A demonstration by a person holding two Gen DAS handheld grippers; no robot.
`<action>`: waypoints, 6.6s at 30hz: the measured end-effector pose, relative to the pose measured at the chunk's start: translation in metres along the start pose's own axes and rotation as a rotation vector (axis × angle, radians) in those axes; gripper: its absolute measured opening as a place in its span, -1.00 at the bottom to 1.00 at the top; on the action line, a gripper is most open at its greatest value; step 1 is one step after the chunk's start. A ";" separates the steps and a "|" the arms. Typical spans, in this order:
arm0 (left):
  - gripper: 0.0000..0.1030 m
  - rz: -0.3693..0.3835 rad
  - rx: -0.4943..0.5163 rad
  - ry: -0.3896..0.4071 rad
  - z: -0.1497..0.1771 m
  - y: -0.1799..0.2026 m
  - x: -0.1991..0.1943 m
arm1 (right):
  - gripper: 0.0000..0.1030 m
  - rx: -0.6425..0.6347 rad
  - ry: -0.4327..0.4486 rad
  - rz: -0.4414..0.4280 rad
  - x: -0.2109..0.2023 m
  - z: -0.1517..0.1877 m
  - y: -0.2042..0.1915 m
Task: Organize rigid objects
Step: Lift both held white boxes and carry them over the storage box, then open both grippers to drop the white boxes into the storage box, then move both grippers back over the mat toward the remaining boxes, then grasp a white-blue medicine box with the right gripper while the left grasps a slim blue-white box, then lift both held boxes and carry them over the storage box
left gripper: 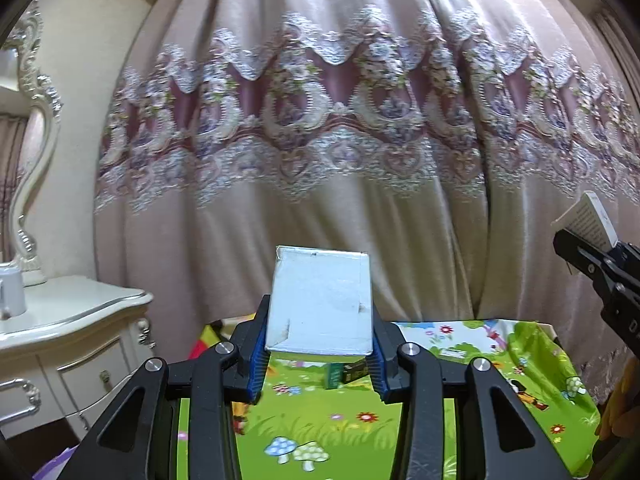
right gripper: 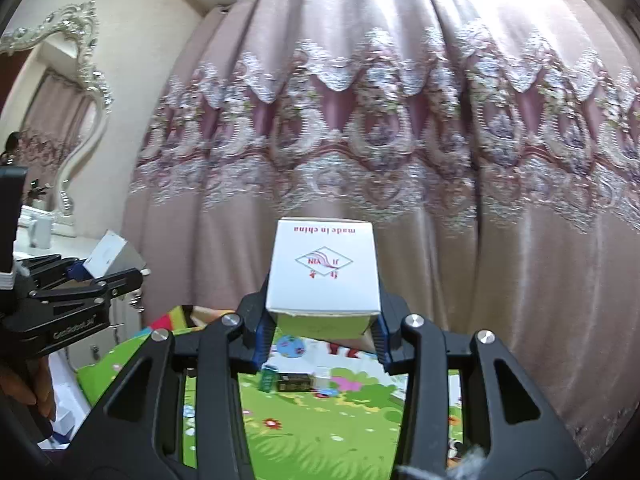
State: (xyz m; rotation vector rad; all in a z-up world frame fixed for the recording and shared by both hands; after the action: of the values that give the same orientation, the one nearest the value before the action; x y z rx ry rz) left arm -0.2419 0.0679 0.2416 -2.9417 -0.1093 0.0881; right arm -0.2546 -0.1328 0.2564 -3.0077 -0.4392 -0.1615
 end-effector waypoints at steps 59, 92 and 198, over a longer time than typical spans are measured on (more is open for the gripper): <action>0.70 -0.240 -0.237 -0.842 0.237 -0.136 0.011 | 0.73 -0.112 -0.897 -0.584 0.089 0.225 -0.147; 1.00 0.440 0.128 -0.820 0.230 0.172 0.279 | 0.94 0.090 -1.109 0.048 0.419 0.339 0.314; -0.42 0.145 0.039 -0.039 -0.011 0.066 0.016 | -0.28 0.048 -0.050 0.087 0.005 0.016 0.048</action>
State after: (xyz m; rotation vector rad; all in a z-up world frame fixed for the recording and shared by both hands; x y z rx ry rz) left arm -0.2203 0.0023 0.2387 -2.9062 0.0990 0.1668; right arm -0.2349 -0.1757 0.2374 -2.9822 -0.3115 -0.0682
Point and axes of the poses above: each gripper's, at about its wrist camera, not at the fingertips, and x roughly the way its jaws point, y to its right, z to its underside, the point moved 4 cm from there along x, roughly the way its jaws point, and after that the axes turned 12 degrees about x, right-handed, at the moved point
